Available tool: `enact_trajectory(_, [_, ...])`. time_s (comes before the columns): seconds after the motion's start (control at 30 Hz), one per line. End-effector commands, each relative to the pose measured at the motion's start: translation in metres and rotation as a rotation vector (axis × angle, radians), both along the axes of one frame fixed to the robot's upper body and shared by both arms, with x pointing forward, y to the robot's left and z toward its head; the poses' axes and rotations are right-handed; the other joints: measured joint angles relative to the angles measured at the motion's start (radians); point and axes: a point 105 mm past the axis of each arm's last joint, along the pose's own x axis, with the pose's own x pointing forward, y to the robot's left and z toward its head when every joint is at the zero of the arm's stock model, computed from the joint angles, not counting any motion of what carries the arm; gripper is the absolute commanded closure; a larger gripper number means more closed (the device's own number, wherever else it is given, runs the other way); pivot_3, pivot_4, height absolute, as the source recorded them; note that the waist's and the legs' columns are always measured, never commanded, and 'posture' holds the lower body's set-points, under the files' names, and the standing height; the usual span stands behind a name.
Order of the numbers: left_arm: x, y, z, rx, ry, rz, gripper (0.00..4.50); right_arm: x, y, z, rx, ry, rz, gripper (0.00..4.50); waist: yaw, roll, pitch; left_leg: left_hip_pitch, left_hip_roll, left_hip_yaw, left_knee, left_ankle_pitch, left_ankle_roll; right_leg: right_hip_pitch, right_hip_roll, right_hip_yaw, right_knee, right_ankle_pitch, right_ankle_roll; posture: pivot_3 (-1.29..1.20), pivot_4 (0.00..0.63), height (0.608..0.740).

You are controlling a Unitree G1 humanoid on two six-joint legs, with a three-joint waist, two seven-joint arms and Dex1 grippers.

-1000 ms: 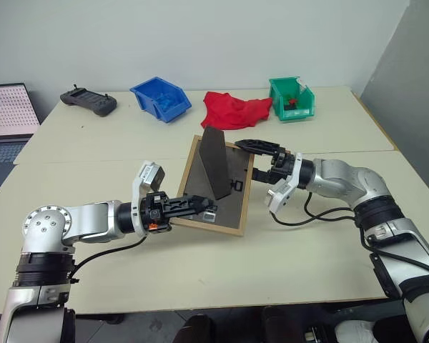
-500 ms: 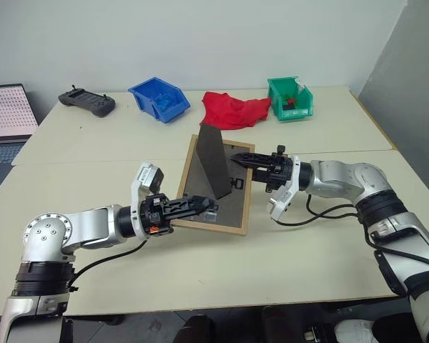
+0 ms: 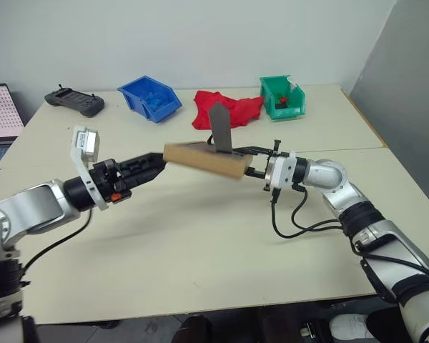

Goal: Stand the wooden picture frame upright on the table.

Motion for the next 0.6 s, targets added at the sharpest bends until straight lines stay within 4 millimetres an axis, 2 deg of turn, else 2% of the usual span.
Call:
enact_trajectory(0.03, [-0.021,-0.022,0.019,0.229,-0.247,-0.007,0.00,0.003,0.005,0.016,0.136,0.469,0.107,3.21,0.011,0.001,0.000,0.000,0.000,0.000,0.000,0.000,0.000,0.000,0.000,0.000,0.000,0.000,0.000,0.00,0.150,0.740])
enact_trajectory(0.13, [-0.031,-0.039,0.001,0.430,-0.375,0.020,0.00,0.011,0.021,0.002,0.161,0.763,0.138,3.21,0.019,0.003,0.001,0.000,-0.001,0.000,-0.001,-0.002,-0.002,-0.001,0.000,0.000,0.001,0.001,-0.002,0.00,0.150,0.740])
enact_trajectory(0.2, [-0.032,-0.041,-0.005,0.461,-0.418,0.055,0.00,0.013,0.027,-0.009,0.154,0.867,0.144,3.21,0.023,0.004,0.001,0.001,-0.001,0.001,-0.002,-0.002,-0.002,-0.001,0.000,0.000,0.002,0.003,-0.002,0.00,0.150,0.740])
enact_trajectory(0.4, [-0.036,-0.029,-0.035,0.520,-0.418,0.137,0.00,0.021,0.038,-0.042,0.158,0.897,0.049,3.21,0.039,0.004,0.002,0.000,-0.001,0.001,-0.001,-0.002,-0.002,-0.002,0.002,0.001,0.002,0.003,-0.002,0.00,0.150,0.740])
enact_trajectory(0.5, [-0.035,-0.017,-0.044,0.526,-0.409,0.191,0.00,0.022,0.039,-0.061,0.152,0.875,-0.005,3.21,0.041,0.004,0.002,0.000,-0.001,0.001,-0.001,-0.002,-0.002,-0.002,0.002,0.001,0.001,0.003,-0.001,0.00,0.150,0.740])
enact_trajectory(0.6, [-0.036,-0.015,-0.050,0.496,-0.386,0.203,0.00,0.019,0.038,-0.077,0.153,0.875,-0.029,3.21,0.040,0.004,0.002,0.000,-0.001,0.001,-0.001,-0.002,-0.002,-0.002,0.002,0.001,0.002,0.003,-0.001,0.00,0.150,0.740])
